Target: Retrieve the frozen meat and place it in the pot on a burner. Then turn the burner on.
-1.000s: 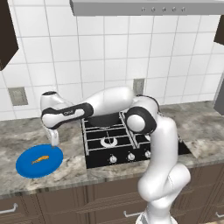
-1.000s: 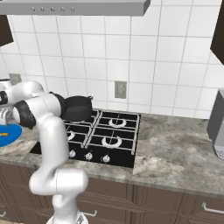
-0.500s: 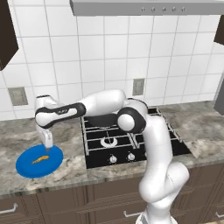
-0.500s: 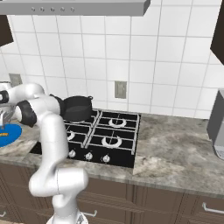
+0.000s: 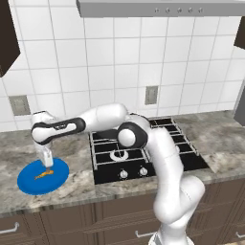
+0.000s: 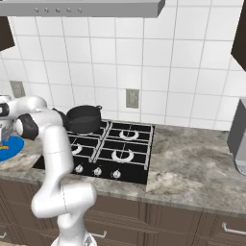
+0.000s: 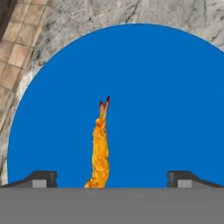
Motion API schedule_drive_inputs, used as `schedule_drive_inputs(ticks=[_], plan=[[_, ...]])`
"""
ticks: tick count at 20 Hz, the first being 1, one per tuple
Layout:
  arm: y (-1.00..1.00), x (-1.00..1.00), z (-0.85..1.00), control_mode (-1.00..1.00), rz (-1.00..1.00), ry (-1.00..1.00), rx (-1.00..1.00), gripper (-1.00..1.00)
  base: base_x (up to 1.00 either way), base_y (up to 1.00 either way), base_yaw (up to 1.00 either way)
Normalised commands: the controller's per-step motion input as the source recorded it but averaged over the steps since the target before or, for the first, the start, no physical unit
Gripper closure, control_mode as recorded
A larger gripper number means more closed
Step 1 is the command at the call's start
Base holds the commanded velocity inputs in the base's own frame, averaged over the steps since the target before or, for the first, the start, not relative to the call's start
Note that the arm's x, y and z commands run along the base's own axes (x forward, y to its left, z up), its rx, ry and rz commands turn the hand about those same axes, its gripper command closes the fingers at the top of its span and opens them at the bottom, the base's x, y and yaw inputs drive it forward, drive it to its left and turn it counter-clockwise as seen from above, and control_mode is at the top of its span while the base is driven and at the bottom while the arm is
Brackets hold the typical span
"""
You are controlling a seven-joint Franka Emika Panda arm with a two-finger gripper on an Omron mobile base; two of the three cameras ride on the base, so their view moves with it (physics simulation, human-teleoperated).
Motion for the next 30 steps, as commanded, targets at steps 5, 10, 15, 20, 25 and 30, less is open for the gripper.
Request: schedule_drive_inputs(ticks=[5,10,15,20,25,30], plan=[[0.09,0.0,-0.07,-1.0,0.07,0.09,-0.07,-1.0,0.0,0.0,0.0],[0.04,0.0,-0.1,-1.0,0.07,0.06,-0.03,-1.0,0.0,0.0,0.0],[0.0,-0.17,-0.1,-1.0,0.06,-0.02,0.0,-1.0,0.0,0.0,0.0],[0.0,-0.67,0.0,-1.0,0.02,-0.19,0.0,-1.0,0.0,0.0,0.0],[-0.04,-0.49,0.0,-1.0,0.0,-0.11,0.0,-1.0,0.0,0.0,0.0],[-0.32,-0.02,-0.01,-1.0,0.03,-0.21,0.0,-1.0,0.0,0.0,0.0]])
